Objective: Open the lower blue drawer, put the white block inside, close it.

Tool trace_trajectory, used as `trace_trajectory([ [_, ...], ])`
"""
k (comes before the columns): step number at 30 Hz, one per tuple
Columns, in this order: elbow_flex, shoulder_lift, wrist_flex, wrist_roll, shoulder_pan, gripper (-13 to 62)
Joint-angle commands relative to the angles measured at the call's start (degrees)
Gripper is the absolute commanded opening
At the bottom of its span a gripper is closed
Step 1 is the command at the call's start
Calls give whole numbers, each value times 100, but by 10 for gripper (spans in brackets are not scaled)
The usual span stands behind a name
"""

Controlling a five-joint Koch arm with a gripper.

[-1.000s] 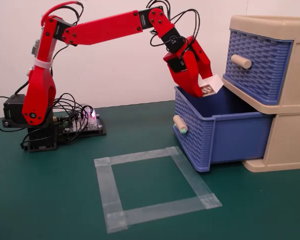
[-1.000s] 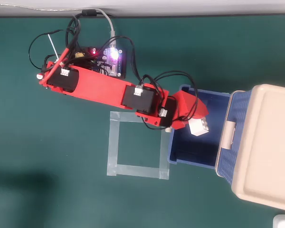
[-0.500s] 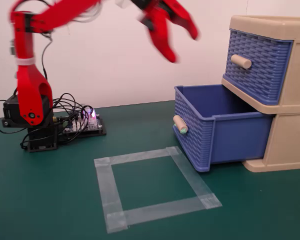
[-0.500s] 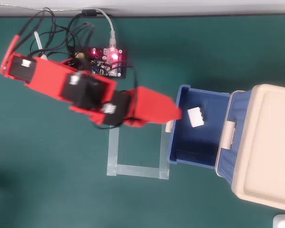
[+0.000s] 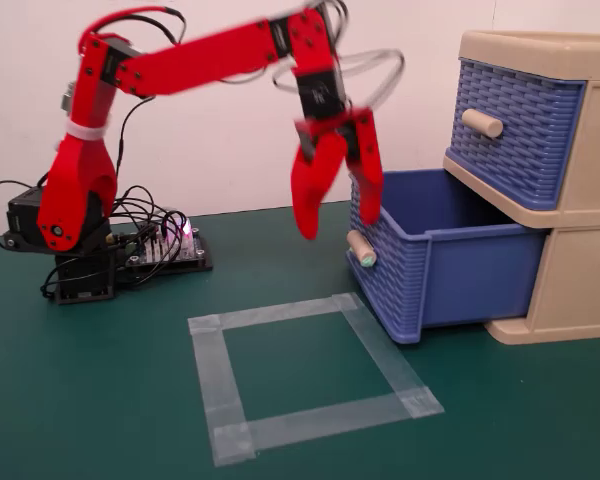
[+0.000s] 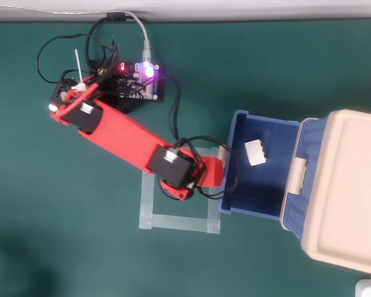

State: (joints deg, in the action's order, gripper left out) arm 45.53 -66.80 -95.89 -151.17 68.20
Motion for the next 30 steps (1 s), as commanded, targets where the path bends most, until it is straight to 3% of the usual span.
trace_trajectory([
  [1, -545, 308, 554, -316, 176, 330],
  [13, -4113, 2760, 2531, -747, 870, 334],
  [17, -4342, 1986, 1310, -747, 721, 339],
  [21, -4280, 431, -1406, -369, -492, 339],
  [25, -3296, -290, -2215, 1406, -2347, 337],
  [30, 773, -1731, -2083, 4403, -4324, 338],
])
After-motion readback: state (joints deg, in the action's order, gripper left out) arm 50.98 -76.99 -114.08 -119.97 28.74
